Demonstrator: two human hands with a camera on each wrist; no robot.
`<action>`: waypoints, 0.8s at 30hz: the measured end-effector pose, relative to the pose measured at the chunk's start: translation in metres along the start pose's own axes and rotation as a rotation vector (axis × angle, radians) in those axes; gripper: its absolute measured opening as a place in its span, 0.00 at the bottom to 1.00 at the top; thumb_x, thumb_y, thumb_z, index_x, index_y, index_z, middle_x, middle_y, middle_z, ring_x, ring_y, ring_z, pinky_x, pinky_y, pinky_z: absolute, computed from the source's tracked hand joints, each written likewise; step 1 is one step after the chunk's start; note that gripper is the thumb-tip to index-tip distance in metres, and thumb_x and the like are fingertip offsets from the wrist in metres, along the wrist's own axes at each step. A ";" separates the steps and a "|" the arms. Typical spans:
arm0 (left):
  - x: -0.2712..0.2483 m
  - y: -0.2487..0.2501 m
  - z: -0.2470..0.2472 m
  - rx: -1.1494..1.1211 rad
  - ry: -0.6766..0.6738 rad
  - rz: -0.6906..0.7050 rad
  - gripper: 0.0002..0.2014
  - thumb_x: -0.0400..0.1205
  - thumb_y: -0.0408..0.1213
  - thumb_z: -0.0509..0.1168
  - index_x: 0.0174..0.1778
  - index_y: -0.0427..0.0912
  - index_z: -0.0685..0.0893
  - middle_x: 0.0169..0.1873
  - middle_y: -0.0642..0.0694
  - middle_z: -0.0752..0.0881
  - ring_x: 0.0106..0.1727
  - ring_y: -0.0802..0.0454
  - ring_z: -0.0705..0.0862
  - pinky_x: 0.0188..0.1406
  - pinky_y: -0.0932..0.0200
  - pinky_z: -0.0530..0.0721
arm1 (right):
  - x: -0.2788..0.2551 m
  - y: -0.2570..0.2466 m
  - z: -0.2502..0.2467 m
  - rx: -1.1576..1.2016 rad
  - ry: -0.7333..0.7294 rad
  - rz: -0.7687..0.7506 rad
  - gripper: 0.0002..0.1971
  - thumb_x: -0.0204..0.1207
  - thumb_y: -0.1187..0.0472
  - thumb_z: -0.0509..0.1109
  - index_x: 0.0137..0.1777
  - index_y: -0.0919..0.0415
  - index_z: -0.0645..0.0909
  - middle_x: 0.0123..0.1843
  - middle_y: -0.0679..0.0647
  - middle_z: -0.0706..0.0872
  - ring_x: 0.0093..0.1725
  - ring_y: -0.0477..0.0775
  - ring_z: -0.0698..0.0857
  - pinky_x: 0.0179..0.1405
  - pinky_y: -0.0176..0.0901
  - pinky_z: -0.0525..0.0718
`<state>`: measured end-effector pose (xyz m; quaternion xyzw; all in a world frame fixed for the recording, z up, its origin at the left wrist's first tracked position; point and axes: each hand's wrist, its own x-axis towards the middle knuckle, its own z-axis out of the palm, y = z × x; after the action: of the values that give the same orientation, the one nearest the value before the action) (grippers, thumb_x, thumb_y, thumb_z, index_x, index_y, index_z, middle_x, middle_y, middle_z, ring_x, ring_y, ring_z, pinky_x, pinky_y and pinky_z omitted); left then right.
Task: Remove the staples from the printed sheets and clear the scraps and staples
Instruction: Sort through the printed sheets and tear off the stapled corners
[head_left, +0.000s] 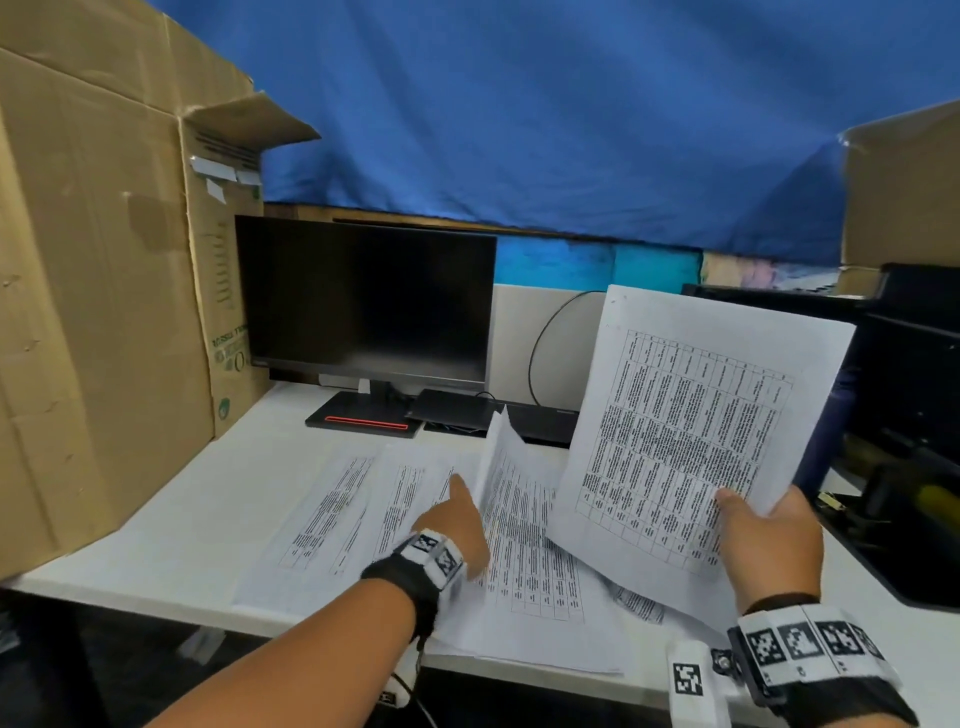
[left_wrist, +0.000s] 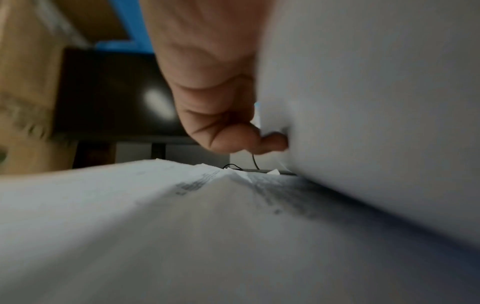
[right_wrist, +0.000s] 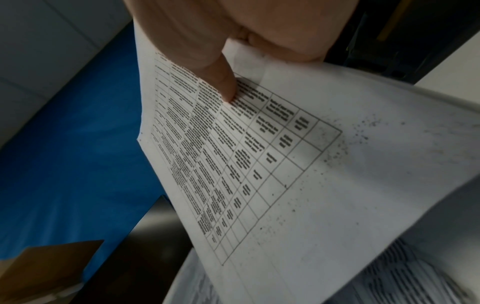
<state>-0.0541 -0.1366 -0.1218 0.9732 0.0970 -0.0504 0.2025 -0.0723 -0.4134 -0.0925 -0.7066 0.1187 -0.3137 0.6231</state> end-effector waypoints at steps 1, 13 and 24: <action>0.001 -0.003 -0.006 -0.090 0.032 0.008 0.31 0.80 0.30 0.64 0.79 0.42 0.64 0.52 0.41 0.87 0.44 0.47 0.86 0.48 0.53 0.90 | 0.001 -0.001 -0.001 0.017 0.003 0.006 0.16 0.78 0.63 0.71 0.65 0.53 0.81 0.58 0.51 0.87 0.57 0.59 0.85 0.66 0.60 0.81; -0.041 -0.016 -0.049 -1.106 0.008 0.355 0.13 0.81 0.42 0.72 0.61 0.48 0.87 0.52 0.45 0.93 0.53 0.43 0.92 0.59 0.42 0.88 | -0.018 -0.029 0.014 0.431 -0.392 0.350 0.14 0.80 0.72 0.65 0.63 0.65 0.83 0.54 0.63 0.91 0.55 0.64 0.90 0.54 0.58 0.86; -0.064 0.012 -0.016 -0.798 0.392 0.505 0.09 0.87 0.38 0.60 0.62 0.54 0.76 0.45 0.61 0.86 0.39 0.73 0.85 0.36 0.75 0.83 | -0.040 -0.030 0.027 0.197 -0.165 -0.052 0.15 0.76 0.68 0.73 0.59 0.55 0.76 0.48 0.46 0.87 0.48 0.45 0.87 0.47 0.40 0.83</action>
<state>-0.1136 -0.1515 -0.0939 0.8042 -0.0935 0.2244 0.5424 -0.0940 -0.3632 -0.0761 -0.6681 0.0173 -0.2809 0.6888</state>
